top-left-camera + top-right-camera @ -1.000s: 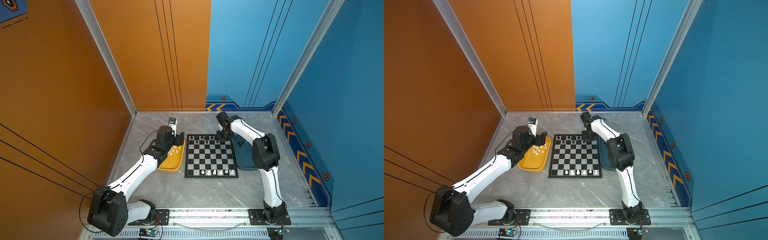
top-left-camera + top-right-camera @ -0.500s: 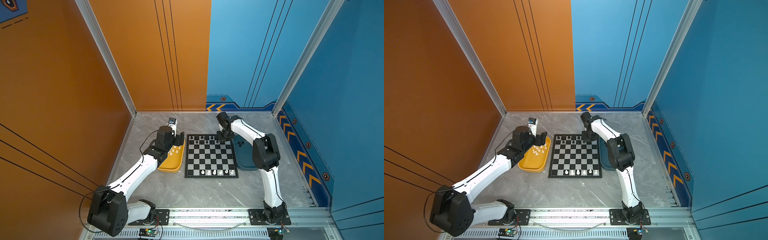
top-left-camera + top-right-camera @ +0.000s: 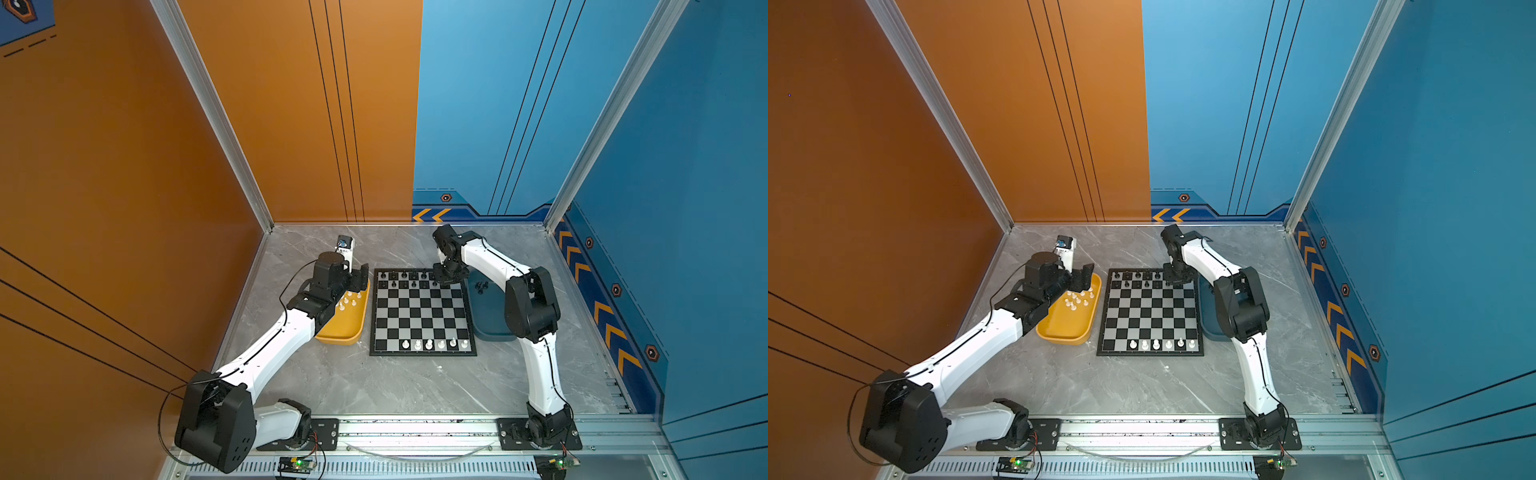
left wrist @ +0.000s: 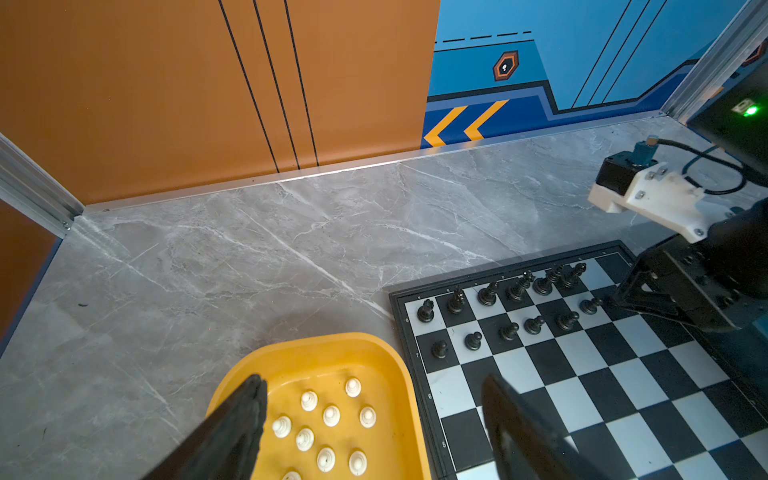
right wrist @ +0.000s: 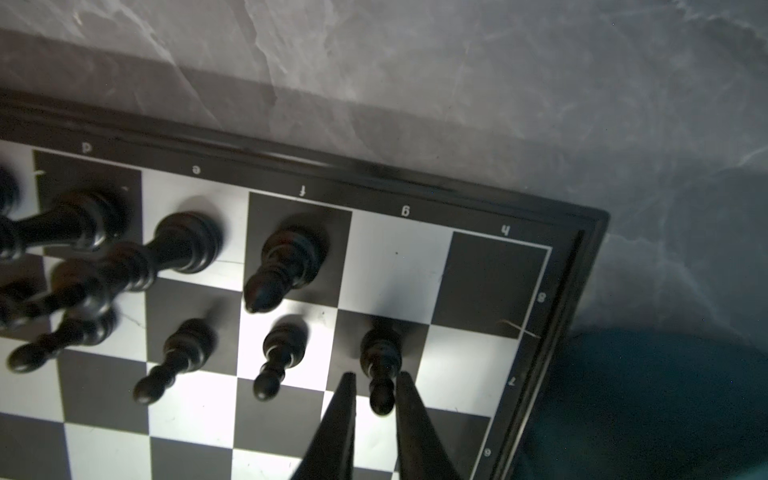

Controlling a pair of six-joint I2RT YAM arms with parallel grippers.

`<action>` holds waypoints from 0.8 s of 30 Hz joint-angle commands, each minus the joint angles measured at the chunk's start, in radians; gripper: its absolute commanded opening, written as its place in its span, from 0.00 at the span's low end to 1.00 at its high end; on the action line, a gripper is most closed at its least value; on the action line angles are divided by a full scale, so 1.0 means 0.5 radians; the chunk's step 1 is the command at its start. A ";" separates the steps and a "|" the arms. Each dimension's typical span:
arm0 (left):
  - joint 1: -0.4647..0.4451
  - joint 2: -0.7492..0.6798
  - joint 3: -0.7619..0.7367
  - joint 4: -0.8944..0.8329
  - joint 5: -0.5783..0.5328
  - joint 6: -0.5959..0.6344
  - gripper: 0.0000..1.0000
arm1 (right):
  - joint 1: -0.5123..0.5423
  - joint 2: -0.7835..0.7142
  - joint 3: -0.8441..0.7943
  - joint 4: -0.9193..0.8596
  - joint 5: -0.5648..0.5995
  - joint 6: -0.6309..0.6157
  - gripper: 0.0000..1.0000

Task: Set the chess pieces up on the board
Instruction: 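Lower the black pawn onto the empty square and open the right gripper, then move the open right gripper back over the teal tray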

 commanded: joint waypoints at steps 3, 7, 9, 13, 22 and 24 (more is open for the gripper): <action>-0.011 -0.034 -0.026 0.010 -0.028 0.013 0.83 | 0.006 -0.107 -0.010 -0.085 -0.002 0.028 0.27; -0.010 -0.039 -0.021 0.010 -0.028 0.014 0.83 | -0.009 -0.187 -0.009 -0.120 0.045 0.017 0.31; -0.010 -0.039 -0.021 0.013 -0.023 0.016 0.83 | -0.018 -0.253 -0.025 -0.128 0.050 0.002 0.34; -0.010 -0.034 -0.020 0.025 -0.014 0.016 0.83 | -0.039 -0.472 -0.086 -0.125 0.052 -0.002 0.35; -0.013 -0.001 -0.013 0.044 0.017 -0.007 0.82 | -0.224 -0.985 -0.531 -0.002 0.149 0.010 0.33; -0.016 0.007 -0.008 0.044 0.021 -0.010 0.83 | -0.298 -1.044 -0.648 0.036 0.139 0.025 0.31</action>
